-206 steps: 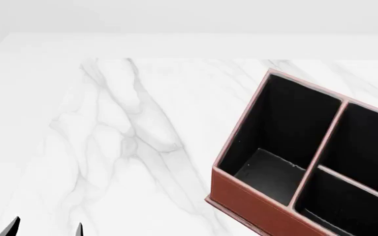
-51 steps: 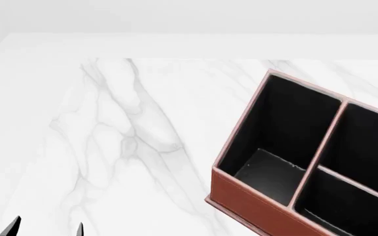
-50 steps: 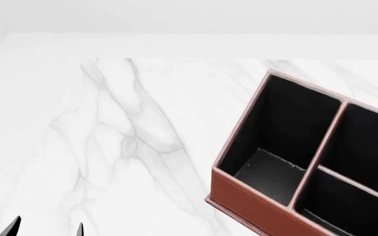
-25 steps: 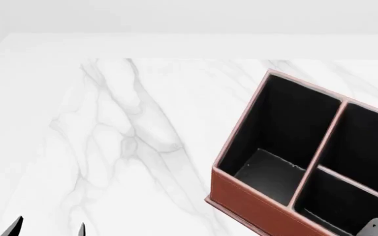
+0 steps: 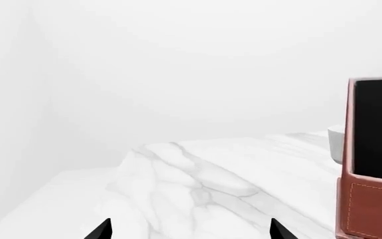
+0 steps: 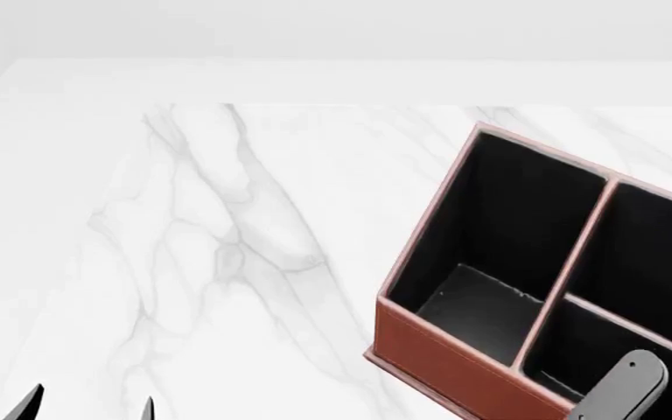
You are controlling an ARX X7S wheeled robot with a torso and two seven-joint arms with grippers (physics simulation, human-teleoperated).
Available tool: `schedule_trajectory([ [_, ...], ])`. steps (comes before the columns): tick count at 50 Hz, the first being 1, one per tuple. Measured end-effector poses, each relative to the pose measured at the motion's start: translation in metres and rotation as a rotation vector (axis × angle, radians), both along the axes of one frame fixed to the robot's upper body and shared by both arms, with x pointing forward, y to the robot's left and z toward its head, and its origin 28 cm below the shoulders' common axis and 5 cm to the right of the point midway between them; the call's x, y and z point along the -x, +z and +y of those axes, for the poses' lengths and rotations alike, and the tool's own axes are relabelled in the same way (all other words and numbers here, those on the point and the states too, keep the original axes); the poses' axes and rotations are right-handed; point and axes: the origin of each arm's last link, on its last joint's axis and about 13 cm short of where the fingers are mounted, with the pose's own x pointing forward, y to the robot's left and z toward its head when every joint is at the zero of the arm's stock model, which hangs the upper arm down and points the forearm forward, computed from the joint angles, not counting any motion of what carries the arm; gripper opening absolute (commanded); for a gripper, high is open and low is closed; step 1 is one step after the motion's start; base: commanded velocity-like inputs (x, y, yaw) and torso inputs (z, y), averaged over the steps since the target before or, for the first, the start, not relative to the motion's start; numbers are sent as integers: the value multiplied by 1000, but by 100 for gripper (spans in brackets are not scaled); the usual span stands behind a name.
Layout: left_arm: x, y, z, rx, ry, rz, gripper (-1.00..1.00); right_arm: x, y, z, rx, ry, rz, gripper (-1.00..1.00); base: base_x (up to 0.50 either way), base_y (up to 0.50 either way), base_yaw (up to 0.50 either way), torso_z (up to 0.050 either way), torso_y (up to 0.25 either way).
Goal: Pick up the book and place it in the left compartment of the caddy.
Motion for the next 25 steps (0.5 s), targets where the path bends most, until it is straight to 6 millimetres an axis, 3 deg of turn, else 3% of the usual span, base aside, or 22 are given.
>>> schedule_trajectory([
  [25,0,0,0,-6,-4,0,100,-5,32,17,-100,7,-218,-100,0,0,0,0,2],
])
